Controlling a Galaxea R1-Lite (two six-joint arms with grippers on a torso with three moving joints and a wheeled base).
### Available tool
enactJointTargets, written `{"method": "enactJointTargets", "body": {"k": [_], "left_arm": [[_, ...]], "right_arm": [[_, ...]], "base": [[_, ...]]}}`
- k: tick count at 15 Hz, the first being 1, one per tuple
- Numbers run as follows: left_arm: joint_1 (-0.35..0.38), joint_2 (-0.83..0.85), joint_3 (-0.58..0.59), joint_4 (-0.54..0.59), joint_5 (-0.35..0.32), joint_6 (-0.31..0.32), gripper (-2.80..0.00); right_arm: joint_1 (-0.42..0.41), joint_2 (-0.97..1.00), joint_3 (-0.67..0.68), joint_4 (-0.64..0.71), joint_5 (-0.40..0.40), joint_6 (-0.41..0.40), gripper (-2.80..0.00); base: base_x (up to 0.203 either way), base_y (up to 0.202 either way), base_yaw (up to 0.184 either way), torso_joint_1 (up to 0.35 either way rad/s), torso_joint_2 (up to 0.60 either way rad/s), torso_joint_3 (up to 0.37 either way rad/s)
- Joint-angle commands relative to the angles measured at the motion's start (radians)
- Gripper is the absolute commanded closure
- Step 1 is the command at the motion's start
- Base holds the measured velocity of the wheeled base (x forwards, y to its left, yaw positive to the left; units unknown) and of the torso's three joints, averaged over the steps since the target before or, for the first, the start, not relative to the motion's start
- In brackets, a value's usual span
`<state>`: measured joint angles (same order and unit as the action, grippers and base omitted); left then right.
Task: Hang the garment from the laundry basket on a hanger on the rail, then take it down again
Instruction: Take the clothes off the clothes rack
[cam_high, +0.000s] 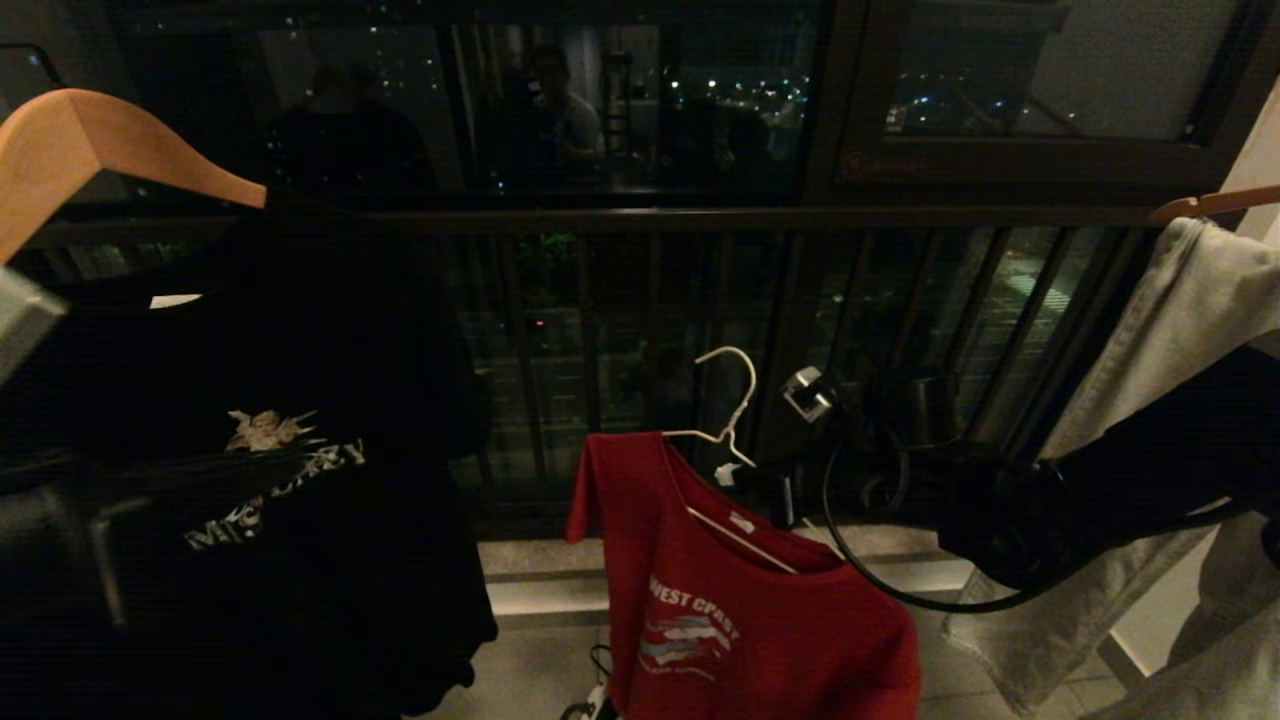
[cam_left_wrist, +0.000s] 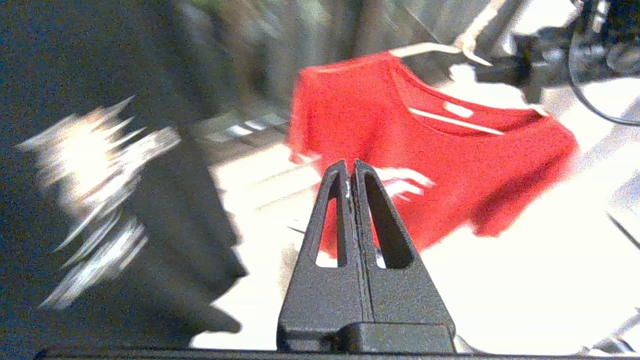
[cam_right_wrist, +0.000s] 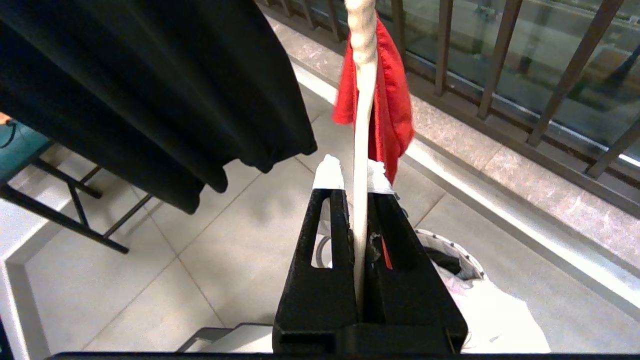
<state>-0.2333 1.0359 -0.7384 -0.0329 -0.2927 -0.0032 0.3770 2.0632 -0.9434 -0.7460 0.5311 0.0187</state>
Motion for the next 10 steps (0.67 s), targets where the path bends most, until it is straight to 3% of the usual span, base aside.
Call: {"method": "enactJointTargets", "body": {"k": [1,6,10], "left_arm": [[-0.074,0.314,-0.076,-0.037,-0.012,-0.009,0.00],[-0.151,0.759,-0.240,-0.270,-0.033,-0.073,0.00],[-0.225,0.953,-0.363,-0.338,-0.039,-0.178,0.00]], "right_arm": [[-0.001,-0.012,-0.009,-0.010,0.000,0.001,0.00],[0.000,-0.005,-0.015,-0.015,-0.003,0.000,0.00],[0.014,0.051,-0.033,-0.015,-0.002,0.002,0.00]], "base": [[0.000,0.000,0.000,0.000,0.00,0.000],[0.000,0.000,0.000,0.000,0.00,0.000],[0.000,0.000,0.000,0.000,0.00,0.000]]}}
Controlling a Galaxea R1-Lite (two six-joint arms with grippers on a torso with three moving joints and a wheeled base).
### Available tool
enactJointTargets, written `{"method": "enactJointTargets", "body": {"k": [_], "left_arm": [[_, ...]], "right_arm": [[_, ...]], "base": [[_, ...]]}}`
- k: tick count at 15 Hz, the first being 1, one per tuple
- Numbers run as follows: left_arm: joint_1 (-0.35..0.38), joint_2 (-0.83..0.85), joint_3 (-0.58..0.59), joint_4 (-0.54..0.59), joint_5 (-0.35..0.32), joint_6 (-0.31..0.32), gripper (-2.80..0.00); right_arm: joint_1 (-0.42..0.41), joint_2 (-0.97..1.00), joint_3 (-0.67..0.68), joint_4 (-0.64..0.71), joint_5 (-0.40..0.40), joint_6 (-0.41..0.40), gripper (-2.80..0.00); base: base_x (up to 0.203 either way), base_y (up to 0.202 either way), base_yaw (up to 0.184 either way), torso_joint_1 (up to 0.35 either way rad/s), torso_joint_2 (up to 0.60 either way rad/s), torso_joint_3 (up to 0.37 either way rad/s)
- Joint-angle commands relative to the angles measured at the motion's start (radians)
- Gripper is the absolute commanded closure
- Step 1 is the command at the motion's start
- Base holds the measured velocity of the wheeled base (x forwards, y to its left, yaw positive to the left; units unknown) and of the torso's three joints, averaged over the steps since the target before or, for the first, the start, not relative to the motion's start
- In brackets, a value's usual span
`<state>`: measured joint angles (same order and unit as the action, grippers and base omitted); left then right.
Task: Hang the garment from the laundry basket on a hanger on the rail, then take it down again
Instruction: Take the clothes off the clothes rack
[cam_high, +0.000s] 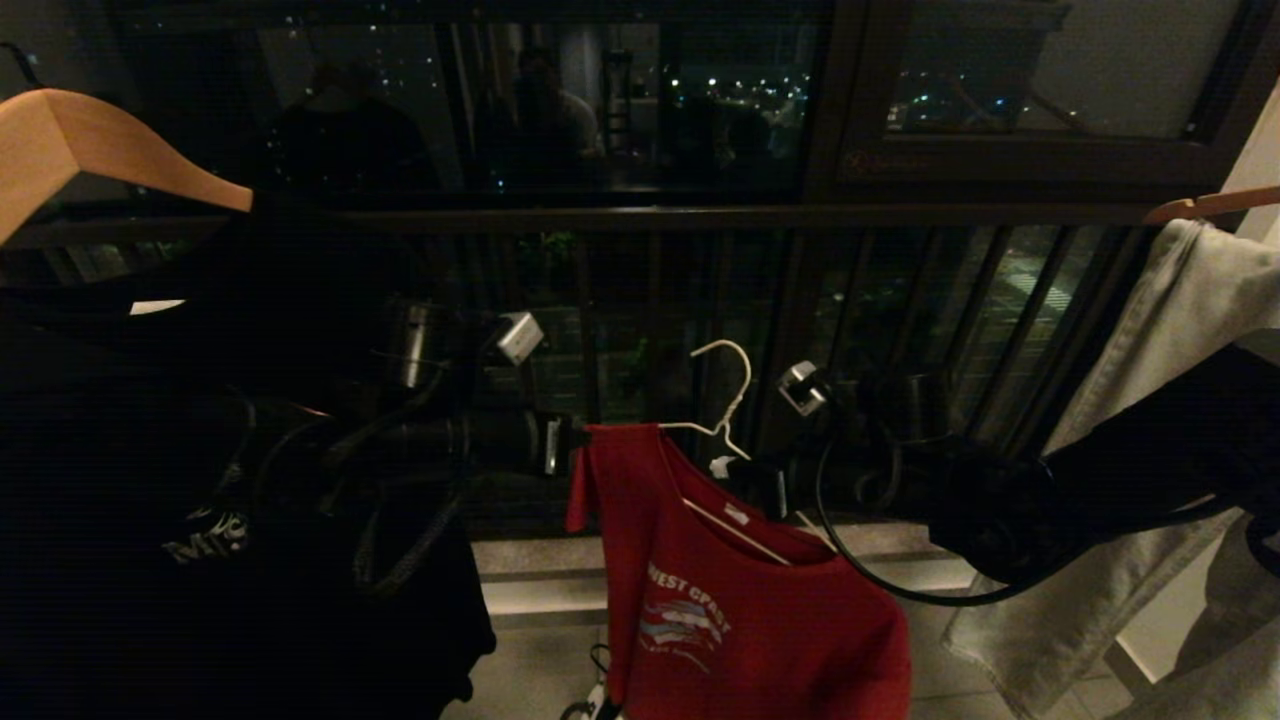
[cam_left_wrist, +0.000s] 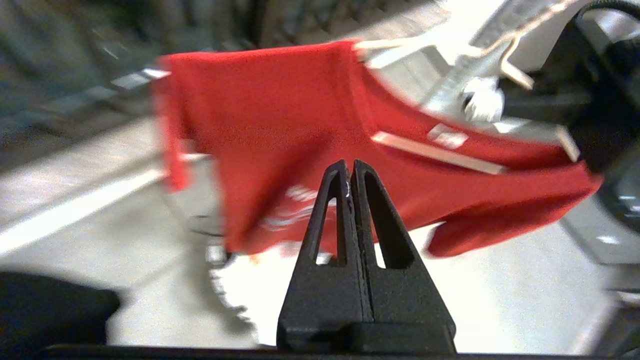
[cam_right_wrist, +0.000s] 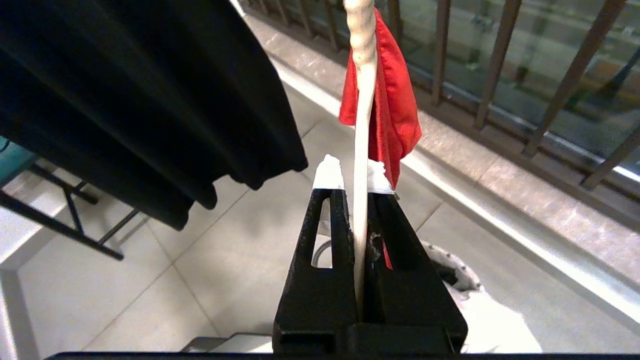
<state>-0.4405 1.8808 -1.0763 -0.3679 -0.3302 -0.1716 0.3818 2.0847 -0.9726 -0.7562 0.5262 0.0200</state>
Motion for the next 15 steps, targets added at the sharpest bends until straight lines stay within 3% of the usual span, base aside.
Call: {"method": "enactJointTargets", "body": {"k": [1,2,7,12,15], "left_arm": [[-0.024,0.135,-0.041,-0.005,-0.002,-0.031,0.00],[-0.027,0.142,-0.044,-0.005,-0.003,-0.061,-2.80],[-0.053,0.160,-0.039,-0.006,0.015,-0.063,-2.80],[-0.097,0.208,-0.047,-0.021,0.223,-0.055,-2.80],[-0.125,0.239,-0.042,-0.166,0.325,-0.051,-2.80]], "right_arm": [[0.023,0.042,-0.003,-0.006,0.002,0.002,0.00],[0.031,0.046,-0.003,-0.006,0.000,0.003,0.00],[0.034,0.043,0.000,-0.006,0.000,0.005,0.00],[0.035,0.027,0.006,-0.017,0.000,0.005,0.00],[0.038,0.015,0.011,-0.017,0.001,0.006,0.00]], "base": [[0.000,0.000,0.000,0.000,0.00,0.000],[0.000,0.000,0.000,0.000,0.00,0.000],[0.000,0.000,0.000,0.000,0.00,0.000],[0.000,0.000,0.000,0.000,0.00,0.000],[0.000,0.000,0.000,0.000,0.00,0.000]]}}
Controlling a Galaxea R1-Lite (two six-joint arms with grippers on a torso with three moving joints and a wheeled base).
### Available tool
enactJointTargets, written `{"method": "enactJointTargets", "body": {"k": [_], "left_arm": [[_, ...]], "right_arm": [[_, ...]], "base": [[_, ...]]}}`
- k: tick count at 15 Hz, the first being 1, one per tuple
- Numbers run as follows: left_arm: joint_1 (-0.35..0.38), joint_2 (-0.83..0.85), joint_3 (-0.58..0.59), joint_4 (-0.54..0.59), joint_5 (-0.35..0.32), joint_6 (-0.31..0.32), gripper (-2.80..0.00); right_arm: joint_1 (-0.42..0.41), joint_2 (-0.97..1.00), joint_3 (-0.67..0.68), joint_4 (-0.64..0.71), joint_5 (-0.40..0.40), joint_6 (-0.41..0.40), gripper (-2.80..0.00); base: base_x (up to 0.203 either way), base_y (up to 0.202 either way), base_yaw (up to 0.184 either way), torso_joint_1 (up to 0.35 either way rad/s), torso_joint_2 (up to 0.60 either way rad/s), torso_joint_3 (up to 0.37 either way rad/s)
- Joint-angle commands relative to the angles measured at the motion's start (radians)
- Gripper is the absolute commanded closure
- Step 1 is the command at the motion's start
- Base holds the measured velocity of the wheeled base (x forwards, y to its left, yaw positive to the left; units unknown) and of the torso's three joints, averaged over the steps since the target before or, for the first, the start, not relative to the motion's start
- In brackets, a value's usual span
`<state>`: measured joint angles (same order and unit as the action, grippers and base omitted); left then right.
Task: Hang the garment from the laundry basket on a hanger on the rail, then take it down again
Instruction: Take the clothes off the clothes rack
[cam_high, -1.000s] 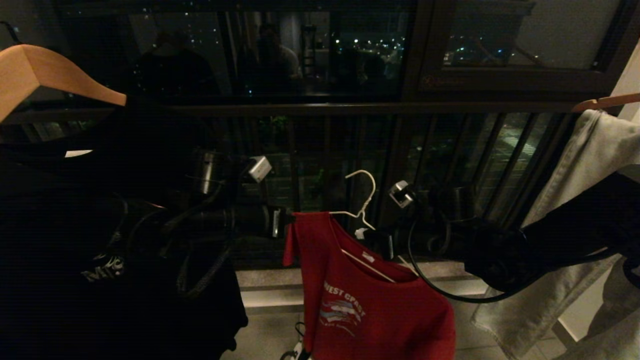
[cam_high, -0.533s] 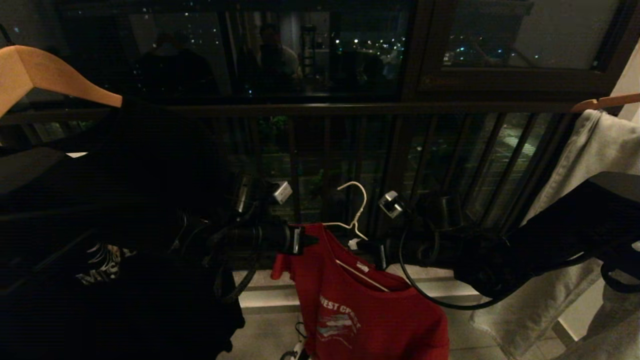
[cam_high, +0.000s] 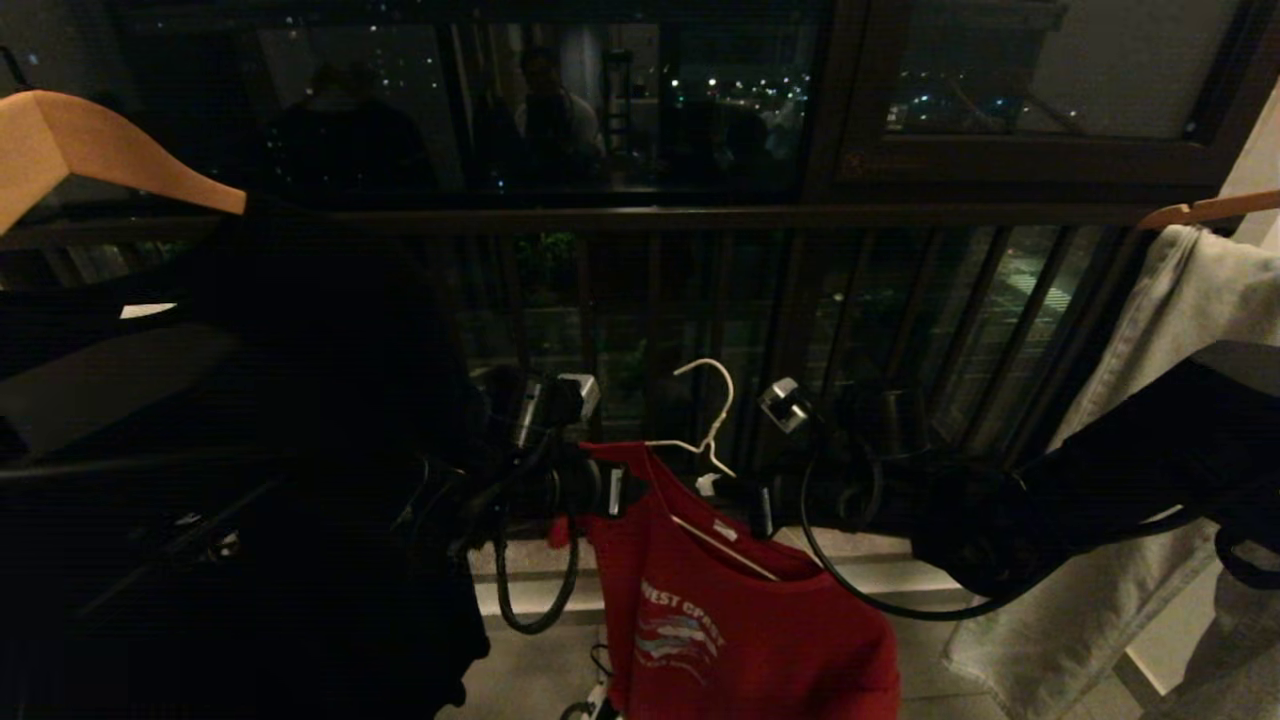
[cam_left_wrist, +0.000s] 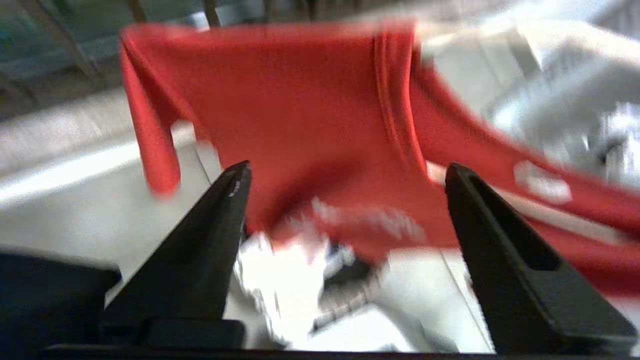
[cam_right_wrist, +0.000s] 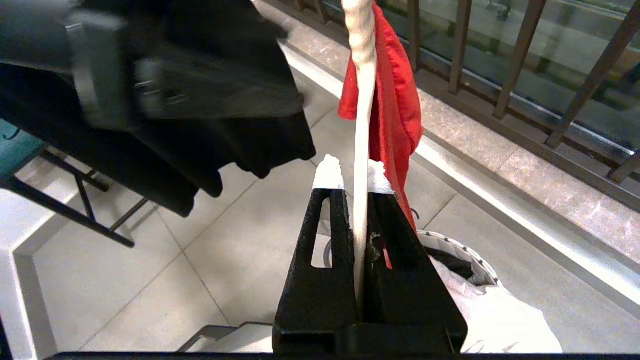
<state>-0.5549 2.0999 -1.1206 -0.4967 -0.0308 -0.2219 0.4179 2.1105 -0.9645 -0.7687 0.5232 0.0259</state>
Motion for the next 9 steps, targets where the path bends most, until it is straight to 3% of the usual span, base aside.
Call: {"method": "enactJointTargets", "body": {"k": [1,6,9], "left_arm": [[-0.019,0.025,0.005,-0.049,0.037,-0.001,-2.80],[-0.022,0.043,0.002,-0.051,0.071,0.019,-2.80],[-0.022,0.063,-0.002,-0.067,0.144,0.061,-2.80]], "right_arm": [[0.004,-0.012,0.004,-0.004,0.004,0.000,0.00],[0.006,-0.021,0.009,-0.006,0.003,0.000,0.00],[0.006,-0.033,0.012,-0.006,0.004,0.000,0.00]], "base": [[0.000,0.000,0.000,0.000,0.00,0.000],[0.000,0.000,0.000,0.000,0.00,0.000],[0.000,0.000,0.000,0.000,0.00,0.000]]}}
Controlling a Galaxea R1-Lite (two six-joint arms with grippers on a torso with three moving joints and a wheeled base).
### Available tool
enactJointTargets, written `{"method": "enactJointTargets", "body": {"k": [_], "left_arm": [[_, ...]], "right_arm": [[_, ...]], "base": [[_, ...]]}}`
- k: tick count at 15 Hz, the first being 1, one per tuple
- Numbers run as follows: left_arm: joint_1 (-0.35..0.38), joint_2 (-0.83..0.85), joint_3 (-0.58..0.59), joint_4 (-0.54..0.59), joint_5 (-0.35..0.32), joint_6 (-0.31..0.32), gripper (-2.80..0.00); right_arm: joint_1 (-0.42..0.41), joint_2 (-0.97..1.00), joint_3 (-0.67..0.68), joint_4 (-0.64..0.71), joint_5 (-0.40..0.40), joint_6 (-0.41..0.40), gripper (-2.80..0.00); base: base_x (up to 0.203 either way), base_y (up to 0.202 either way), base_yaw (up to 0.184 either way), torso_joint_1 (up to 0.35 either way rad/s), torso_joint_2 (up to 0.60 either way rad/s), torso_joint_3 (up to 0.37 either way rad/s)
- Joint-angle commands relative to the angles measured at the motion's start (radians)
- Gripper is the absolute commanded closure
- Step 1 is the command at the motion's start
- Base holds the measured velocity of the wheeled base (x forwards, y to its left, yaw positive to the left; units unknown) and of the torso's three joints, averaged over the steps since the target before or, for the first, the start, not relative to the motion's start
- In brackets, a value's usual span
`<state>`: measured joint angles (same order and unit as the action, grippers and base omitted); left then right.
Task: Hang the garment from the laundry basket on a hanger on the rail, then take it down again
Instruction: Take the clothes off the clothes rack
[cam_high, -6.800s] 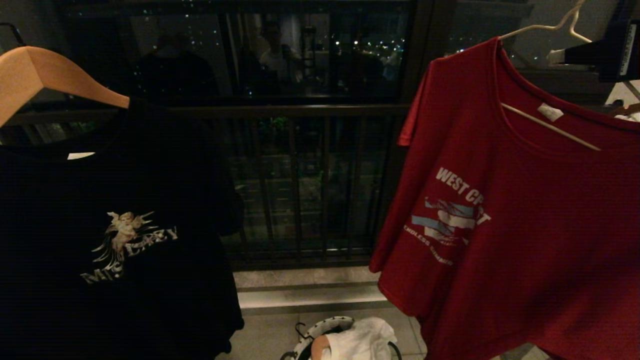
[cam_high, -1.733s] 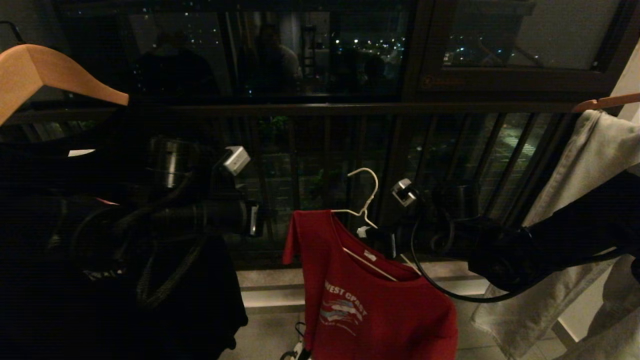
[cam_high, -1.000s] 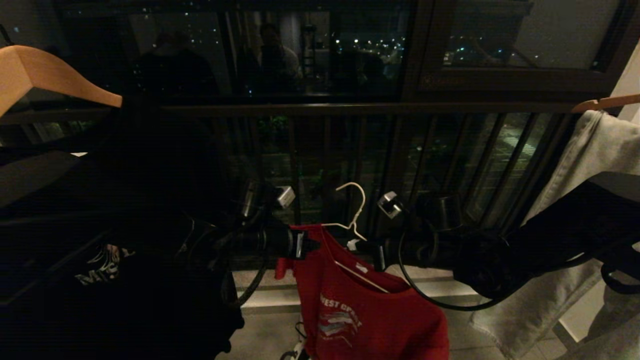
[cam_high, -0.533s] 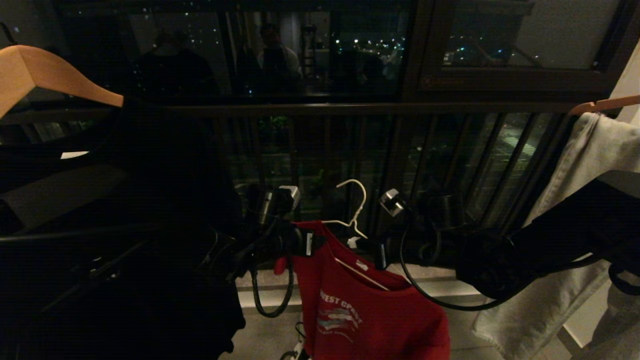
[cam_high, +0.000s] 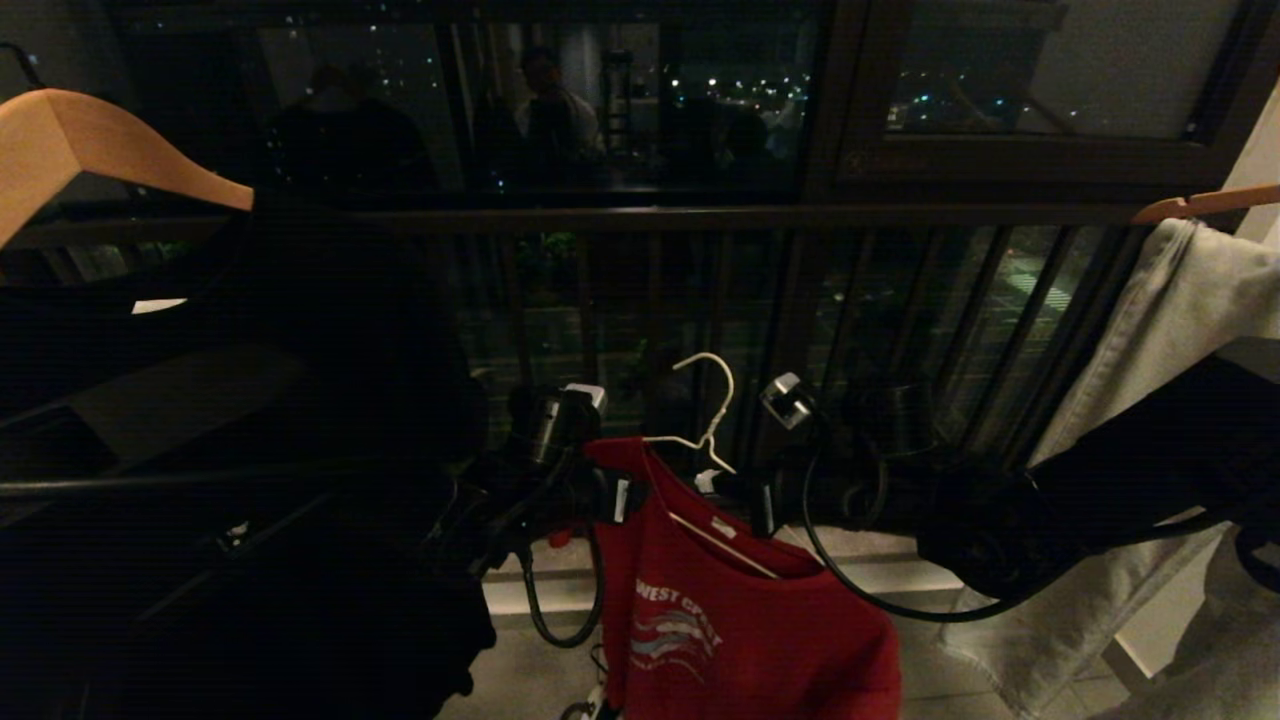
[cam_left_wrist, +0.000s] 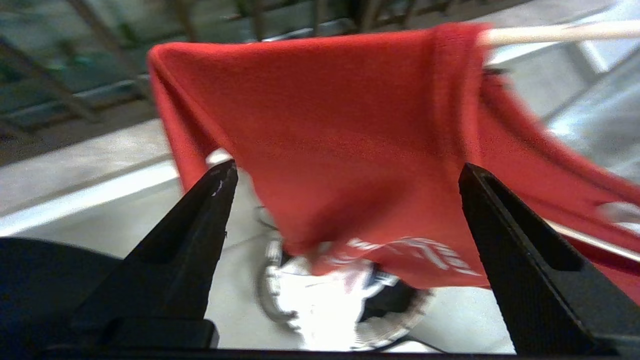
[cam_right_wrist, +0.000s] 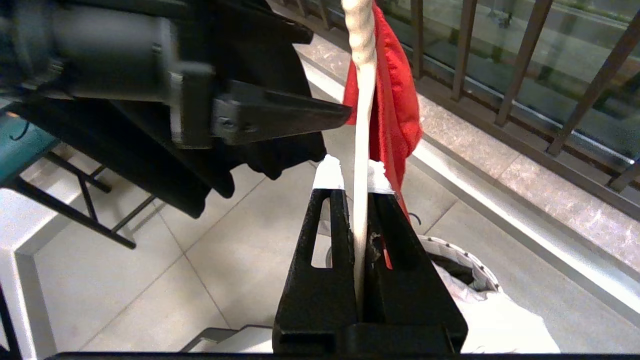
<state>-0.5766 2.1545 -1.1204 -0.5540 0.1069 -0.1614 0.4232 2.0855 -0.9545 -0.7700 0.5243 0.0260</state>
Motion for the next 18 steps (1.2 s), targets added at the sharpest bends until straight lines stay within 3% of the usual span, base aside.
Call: {"method": "enactJointTargets", "body": {"k": [1,4,12,18], "left_arm": [[0.000,0.019,-0.002,-0.047,0.020,0.006,-2.80],[0.000,0.040,0.031,-0.184,0.036,0.022,-2.80],[-0.001,-0.010,0.088,-0.184,-0.051,0.019,-2.80],[0.000,0.021,0.065,-0.190,-0.046,0.018,-2.80]], "right_arm": [[0.001,-0.009,0.002,-0.005,0.003,0.000,0.00],[0.002,-0.010,0.002,-0.005,0.003,-0.001,0.00],[0.002,-0.009,0.000,-0.005,0.003,-0.001,0.00],[0.012,-0.019,0.010,-0.005,0.003,-0.001,0.00]], "base": [[0.000,0.000,0.000,0.000,0.00,0.000],[0.000,0.000,0.000,0.000,0.00,0.000],[0.000,0.000,0.000,0.000,0.00,0.000],[0.000,0.000,0.000,0.000,0.00,0.000]]}}
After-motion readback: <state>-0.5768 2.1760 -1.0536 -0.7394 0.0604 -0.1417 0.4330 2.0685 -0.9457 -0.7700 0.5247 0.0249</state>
